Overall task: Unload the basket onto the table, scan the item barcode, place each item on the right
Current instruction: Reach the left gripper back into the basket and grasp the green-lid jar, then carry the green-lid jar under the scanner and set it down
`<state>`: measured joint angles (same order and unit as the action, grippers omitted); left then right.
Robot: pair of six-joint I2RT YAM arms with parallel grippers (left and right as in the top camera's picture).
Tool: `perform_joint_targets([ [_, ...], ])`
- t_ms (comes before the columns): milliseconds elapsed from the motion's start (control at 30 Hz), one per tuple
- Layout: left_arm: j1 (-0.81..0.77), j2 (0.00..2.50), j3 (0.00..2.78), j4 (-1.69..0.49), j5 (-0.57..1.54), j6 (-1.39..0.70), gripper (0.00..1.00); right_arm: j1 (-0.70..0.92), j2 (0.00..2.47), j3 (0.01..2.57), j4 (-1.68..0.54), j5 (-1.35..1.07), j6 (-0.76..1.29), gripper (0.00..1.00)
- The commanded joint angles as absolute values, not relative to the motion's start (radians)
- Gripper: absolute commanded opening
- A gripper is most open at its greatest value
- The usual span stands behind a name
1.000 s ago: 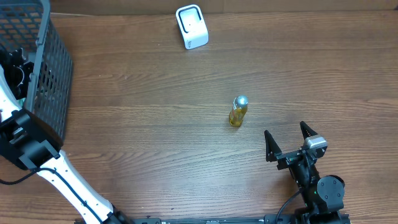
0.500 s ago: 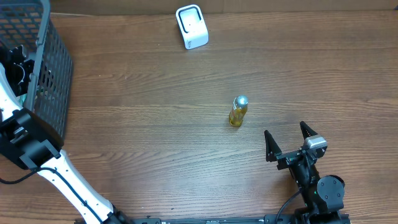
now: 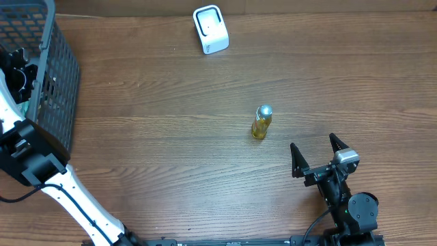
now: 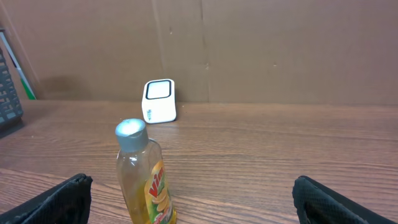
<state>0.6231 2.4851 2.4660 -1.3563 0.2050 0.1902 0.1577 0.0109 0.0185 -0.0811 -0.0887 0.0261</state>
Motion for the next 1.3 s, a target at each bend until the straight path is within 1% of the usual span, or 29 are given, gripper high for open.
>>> perform_joint_targets([
  [0,0.617,2.418,2.535,-1.354,0.127,0.152,0.52,0.155,0.003,0.008,-0.077,-0.08,0.022,1.0],
  [267,0.611,2.273,2.684,-1.338,0.123,0.065,0.52,0.155,0.003,0.008,-0.077,-0.08,0.022,1.0],
  [367,0.602,2.206,2.721,-1.32,0.131,0.063,0.52,0.155,0.003,0.008,-0.077,-0.08,0.022,1.0],
  [533,0.56,2.075,2.737,-1.294,0.131,0.027,0.52,0.155,0.003,0.008,-0.077,-0.08,0.022,1.0],
  [667,0.498,1.988,2.737,-1.308,0.131,-0.008,0.49,0.155,0.003,0.008,-0.077,-0.08,0.022,1.0],
  [867,0.317,1.889,2.737,-1.439,0.131,-0.069,0.47,0.155,0.003,0.008,-0.077,-0.08,0.022,1.0],
  [900,0.247,1.879,2.737,-1.503,0.13,-0.088,0.46,0.155,0.003,0.008,-0.077,-0.08,0.022,1.0],
  [1033,0.062,1.895,2.724,-1.663,0.122,-0.123,0.44,0.155,0.003,0.008,-0.077,-0.08,0.022,1.0],
  [1067,0.019,1.904,2.714,-1.688,0.121,-0.139,0.42,0.155,0.003,0.008,-0.077,-0.08,0.021,1.0],
  [1100,-0.016,1.911,2.702,-1.69,0.123,-0.15,0.38,0.155,0.003,0.008,-0.077,-0.08,0.022,1.0],
  [1167,-0.11,1.924,2.65,-1.688,0.117,-0.186,0.34,0.155,0.003,0.008,-0.077,-0.08,0.022,1.0],
  [1267,-0.218,1.958,2.596,-1.689,0.048,-0.267,0.35,0.155,0.003,0.008,-0.077,-0.08,0.022,1.0],
])
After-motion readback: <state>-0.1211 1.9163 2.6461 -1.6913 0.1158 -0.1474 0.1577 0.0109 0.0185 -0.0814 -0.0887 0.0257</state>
